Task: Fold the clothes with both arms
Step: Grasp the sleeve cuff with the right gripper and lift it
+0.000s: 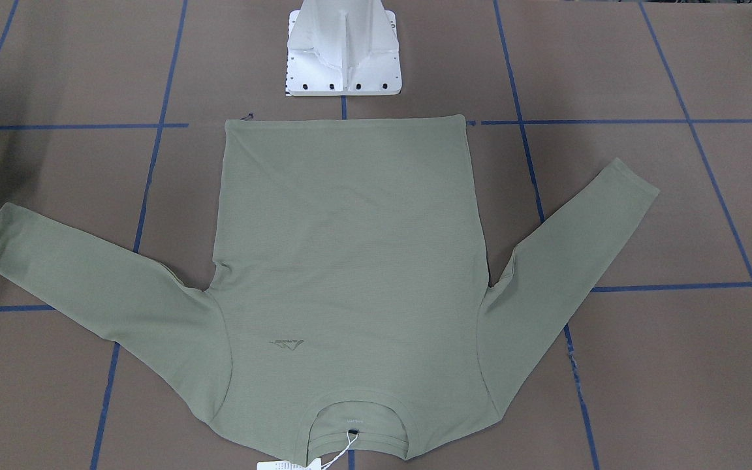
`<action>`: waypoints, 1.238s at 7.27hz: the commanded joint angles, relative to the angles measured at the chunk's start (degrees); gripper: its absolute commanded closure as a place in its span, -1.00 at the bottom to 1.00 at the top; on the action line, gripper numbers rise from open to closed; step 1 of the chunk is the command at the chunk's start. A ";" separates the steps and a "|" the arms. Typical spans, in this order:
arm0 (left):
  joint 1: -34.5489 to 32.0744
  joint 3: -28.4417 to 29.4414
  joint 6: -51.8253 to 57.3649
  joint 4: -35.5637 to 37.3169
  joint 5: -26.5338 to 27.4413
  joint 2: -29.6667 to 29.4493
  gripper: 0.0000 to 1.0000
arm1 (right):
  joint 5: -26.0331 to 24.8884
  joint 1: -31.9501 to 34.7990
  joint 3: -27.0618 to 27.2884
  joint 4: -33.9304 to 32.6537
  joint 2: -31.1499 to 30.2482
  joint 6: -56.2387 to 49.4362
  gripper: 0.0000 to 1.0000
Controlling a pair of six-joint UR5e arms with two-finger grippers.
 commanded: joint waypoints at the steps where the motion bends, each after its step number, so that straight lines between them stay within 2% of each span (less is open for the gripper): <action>1: 0.02 0.00 0.00 0.00 0.00 0.00 -1.00 | 1.11 1.16 13.58 -15.36 -0.73 -0.05 1.00; 3: 0.02 0.09 0.00 0.00 0.00 0.00 -1.00 | 0.41 1.51 29.93 -40.64 2.76 0.04 1.00; 4: 0.02 0.26 0.00 0.00 0.00 0.00 -1.00 | 0.14 1.87 34.27 -52.86 8.53 0.13 1.00; 5: 0.02 0.00 0.00 0.00 0.00 0.00 -1.00 | -0.55 2.48 35.53 -66.64 18.50 0.21 1.00; 6: 0.02 0.00 0.00 0.00 0.00 0.00 -1.00 | -3.17 1.79 34.85 -82.79 31.13 0.82 1.00; 7: 0.02 0.00 0.00 0.00 0.00 0.00 -1.00 | -5.81 0.39 31.80 -96.09 43.44 1.70 1.00; 8: 0.02 0.09 0.00 0.00 0.00 0.00 -1.00 | -6.62 -0.67 27.24 -98.31 51.22 5.54 1.00; 9: 0.02 0.35 0.00 0.00 0.00 -0.09 -1.00 | -10.54 -3.81 20.84 -98.25 58.78 10.54 1.00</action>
